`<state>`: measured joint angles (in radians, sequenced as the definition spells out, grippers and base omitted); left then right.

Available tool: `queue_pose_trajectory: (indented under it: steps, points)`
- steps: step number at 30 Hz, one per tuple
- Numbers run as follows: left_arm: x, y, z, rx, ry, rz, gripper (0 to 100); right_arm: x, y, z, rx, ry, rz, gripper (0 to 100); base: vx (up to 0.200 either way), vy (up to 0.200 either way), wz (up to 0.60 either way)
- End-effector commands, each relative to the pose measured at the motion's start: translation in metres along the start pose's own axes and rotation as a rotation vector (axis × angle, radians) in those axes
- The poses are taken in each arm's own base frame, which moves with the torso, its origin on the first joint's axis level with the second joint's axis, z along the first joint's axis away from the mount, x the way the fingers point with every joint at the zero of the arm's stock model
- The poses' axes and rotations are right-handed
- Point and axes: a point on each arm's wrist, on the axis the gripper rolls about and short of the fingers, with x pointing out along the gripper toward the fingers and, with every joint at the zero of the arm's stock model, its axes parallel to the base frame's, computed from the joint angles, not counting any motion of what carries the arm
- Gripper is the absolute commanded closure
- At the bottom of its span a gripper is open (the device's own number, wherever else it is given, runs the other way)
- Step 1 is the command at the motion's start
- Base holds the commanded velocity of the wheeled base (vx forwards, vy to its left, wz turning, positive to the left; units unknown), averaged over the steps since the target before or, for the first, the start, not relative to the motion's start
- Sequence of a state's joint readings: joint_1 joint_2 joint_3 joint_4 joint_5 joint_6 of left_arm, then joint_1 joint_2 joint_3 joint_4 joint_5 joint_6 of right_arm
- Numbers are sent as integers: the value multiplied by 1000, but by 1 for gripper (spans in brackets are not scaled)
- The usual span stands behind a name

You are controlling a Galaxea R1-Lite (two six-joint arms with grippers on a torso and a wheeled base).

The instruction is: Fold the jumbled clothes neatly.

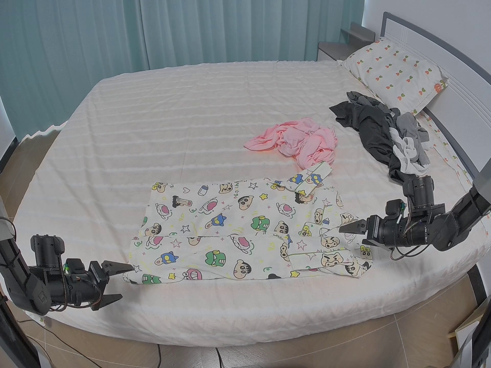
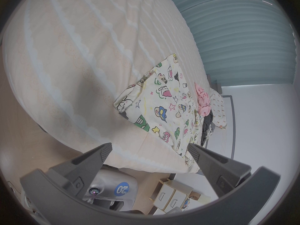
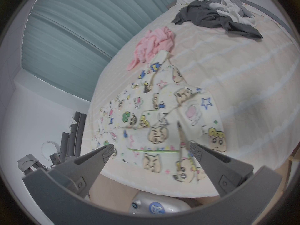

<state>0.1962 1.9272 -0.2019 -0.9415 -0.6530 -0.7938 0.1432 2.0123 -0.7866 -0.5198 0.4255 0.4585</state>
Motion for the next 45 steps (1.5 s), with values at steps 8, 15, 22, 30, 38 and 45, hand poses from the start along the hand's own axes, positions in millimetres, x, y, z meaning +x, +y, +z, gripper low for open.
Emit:
queue_pose_trajectory:
  steps: [8,15,22,30,38,45]
  points:
    - [2,2,0,-4,9,5,0,44,-46,6,5,70,15,0,0,0,0]
    - [3,1,-1,-2,12,4,0,50,-51,12,8,81,67,0,0,0,0]
    - [3,1,-2,-1,16,5,0,59,-64,12,-18,112,130,0,0,0,0]
    - [3,1,-2,-1,16,5,0,61,-62,11,-17,138,191,100,0,0,0]
    - [3,1,-2,-1,16,5,0,63,-64,10,-6,157,217,100,0,0,0]
    - [3,1,-2,-1,16,5,0,54,-65,12,-3,149,241,100,0,0,0]
